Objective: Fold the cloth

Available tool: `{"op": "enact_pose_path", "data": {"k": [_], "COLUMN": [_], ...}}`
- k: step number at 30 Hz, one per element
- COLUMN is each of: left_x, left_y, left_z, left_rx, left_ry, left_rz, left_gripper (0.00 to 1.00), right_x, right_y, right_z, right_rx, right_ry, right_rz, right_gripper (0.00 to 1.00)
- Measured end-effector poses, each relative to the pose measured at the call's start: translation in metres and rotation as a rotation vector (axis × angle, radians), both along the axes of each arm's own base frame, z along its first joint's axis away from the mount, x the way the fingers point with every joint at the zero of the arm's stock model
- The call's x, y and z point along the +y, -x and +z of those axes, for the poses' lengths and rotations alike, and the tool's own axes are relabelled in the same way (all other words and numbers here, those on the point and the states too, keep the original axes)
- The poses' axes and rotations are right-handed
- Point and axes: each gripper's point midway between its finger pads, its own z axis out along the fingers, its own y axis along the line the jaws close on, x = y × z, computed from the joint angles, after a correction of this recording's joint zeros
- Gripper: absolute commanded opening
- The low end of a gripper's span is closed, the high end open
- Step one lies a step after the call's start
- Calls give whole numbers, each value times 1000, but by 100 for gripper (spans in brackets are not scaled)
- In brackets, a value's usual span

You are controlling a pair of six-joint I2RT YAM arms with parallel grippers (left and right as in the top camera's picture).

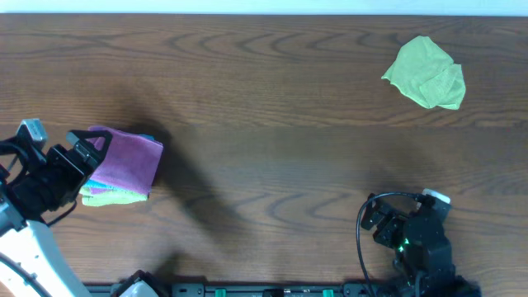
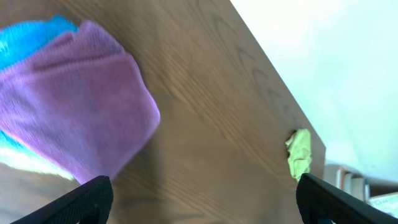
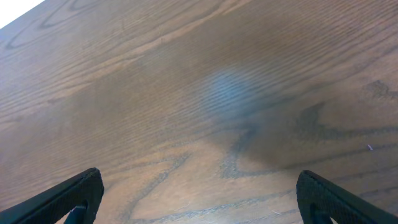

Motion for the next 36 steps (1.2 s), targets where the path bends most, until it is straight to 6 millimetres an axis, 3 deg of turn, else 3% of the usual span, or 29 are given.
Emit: {"op": "enact_pose_path", "data": {"k": [5, 14, 20, 26, 31, 36], "left_x": [-19, -26, -31, -53, -81, -83], "left_y": [24, 20, 1, -31, -31, -23], "left_z": [-9, -8, -10, -34, -43, -33], "left_rx": [148, 63, -54, -326, -486, -555], "left_ry": [153, 4, -133, -349, -499, -634], "left_rz": [70, -98, -223, -353, -403, -348], "left_gripper": [95, 95, 95, 95, 95, 95], "right_x": [0, 0, 0, 0, 0, 0], "right_y": [0, 0, 0, 0, 0, 0], "right_z": [0, 0, 0, 0, -1, -1], "right_rx": [0, 0, 0, 1, 2, 2], "right_ry": [0, 0, 0, 1, 1, 1], "right_rz": [0, 0, 0, 0, 0, 0], "right_gripper": [99, 99, 99, 99, 99, 99]}}
